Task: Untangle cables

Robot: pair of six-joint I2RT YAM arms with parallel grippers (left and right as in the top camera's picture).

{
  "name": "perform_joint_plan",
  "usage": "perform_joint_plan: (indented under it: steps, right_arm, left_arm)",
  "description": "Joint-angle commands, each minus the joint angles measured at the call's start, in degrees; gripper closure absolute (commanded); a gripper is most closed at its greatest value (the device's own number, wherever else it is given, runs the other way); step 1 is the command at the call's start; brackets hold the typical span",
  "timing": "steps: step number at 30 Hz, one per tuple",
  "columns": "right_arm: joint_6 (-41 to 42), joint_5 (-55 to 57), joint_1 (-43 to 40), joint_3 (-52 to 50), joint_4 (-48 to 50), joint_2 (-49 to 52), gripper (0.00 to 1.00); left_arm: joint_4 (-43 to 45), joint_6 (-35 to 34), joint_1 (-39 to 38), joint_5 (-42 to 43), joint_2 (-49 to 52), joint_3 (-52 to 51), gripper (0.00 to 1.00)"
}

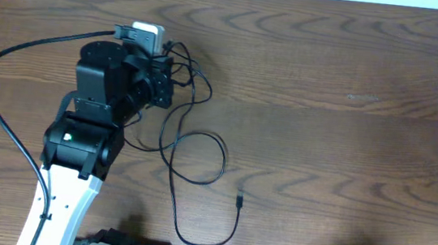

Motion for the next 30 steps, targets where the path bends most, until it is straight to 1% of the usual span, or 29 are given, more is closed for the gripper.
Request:
perform_joint_plan:
  steps: [1,6,11,12,13,14,15,16,17,19,24,30]
  right_arm:
    - [2.3,-3.8,0.1,0.2,-2.6,4.5,0.99]
    - [6.1,-4.5,0.1,0.2,-6.6,8.5,0.99]
    - [6.1,-13.5,0.1,0.2,-6.9,10.8,0.98]
    - [6.1,-15.2,0.1,0.2,-6.9,10.9,0.88]
    - [5.7,-17.3,0.3,0.2,-6.9,11.0,0.62]
    - [5.4,-18.8,0.3,0.2,-6.9,11.0,0.45]
    - [5.3,-20.5,0.5,0.2,-6.9,11.0,0.22]
    - [5.3,-21.6,0.6,0.2,-7.0,11.0,0.03]
    - [5.4,-22.4,0.8,0.2,-7.5,11.0,0.01]
    - [7.0,-22.4,1.2,0.2,-9.0,11.0,0.01]
    - [16.2,-22.4,2.7,0.2,-13.6,11.0,0.01]
    - [22.2,-23.8,7.7,0.2,-18.3,11.0,0.01]
  left_arm:
    - [-0.2,1.2,-2.5,0.9,-0.1,0.1,0.93]
    - [-0.2,1.2,-4.9,0.9,-0.1,0.1,0.92]
    - [-0.2,1.2,-6.3,0.9,-0.1,0.1,0.93]
    - [-0.3,1.2,-6.4,0.9,-0.1,0.1,0.93]
    - [-0.4,1.2,-6.4,0.9,-0.1,0.1,0.93]
    - [-0.5,1.2,-6.4,0.9,-0.1,0.1,0.93]
    - [-0.7,1.2,-6.4,0.9,-0.1,0.1,0.92]
    - [-0.8,1.2,-6.4,0.9,-0.1,0.1,0.93]
    - [-0.8,1.2,-6.4,0.9,-0.1,0.1,0.93]
    - [-0.9,1.2,-6.4,0.9,-0.1,0.1,0.93]
    - [-1.5,1.2,-6.4,0.9,-0.1,0.1,0.93]
    - [-2.6,1.2,-6.4,0.9,-0.1,0.1,0.93]
